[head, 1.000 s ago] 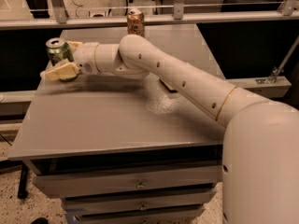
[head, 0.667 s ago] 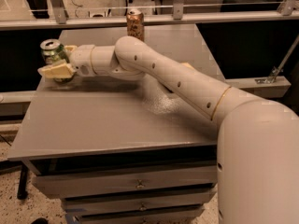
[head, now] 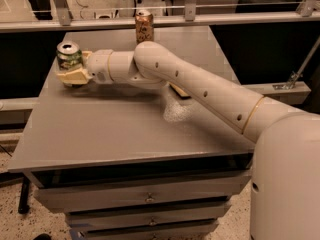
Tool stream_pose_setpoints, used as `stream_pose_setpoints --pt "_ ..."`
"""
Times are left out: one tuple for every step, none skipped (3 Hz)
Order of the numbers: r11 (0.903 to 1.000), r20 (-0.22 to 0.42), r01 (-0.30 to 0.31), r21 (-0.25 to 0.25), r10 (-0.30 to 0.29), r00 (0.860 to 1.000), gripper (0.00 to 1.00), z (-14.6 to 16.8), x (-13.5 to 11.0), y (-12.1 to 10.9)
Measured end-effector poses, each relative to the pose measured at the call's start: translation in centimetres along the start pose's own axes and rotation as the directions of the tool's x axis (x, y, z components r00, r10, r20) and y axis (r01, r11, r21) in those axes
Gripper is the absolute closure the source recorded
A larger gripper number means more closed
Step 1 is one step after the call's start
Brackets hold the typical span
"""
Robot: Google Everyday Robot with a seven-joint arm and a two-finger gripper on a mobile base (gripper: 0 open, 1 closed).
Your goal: Move green can near orange can
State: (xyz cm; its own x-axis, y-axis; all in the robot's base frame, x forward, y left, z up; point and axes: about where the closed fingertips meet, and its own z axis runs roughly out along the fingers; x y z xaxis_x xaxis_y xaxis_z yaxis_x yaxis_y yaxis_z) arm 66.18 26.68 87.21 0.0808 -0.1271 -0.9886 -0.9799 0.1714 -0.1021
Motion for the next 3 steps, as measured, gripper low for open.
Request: stream_pose_setpoints --pt "0.9949 -0.014 0.026 0.097 -0.025 1.0 1.0 -4.9 -0.8 -1.5" --pt "0.975 -0.031 0.044 0.218 -0.038 0.999 1.0 -11.4 -2.5 -3.1" --pt "0.9674 -0.036 0.047 0.249 -0.04 0.999 1.0 -13.4 -2.6 -3.8"
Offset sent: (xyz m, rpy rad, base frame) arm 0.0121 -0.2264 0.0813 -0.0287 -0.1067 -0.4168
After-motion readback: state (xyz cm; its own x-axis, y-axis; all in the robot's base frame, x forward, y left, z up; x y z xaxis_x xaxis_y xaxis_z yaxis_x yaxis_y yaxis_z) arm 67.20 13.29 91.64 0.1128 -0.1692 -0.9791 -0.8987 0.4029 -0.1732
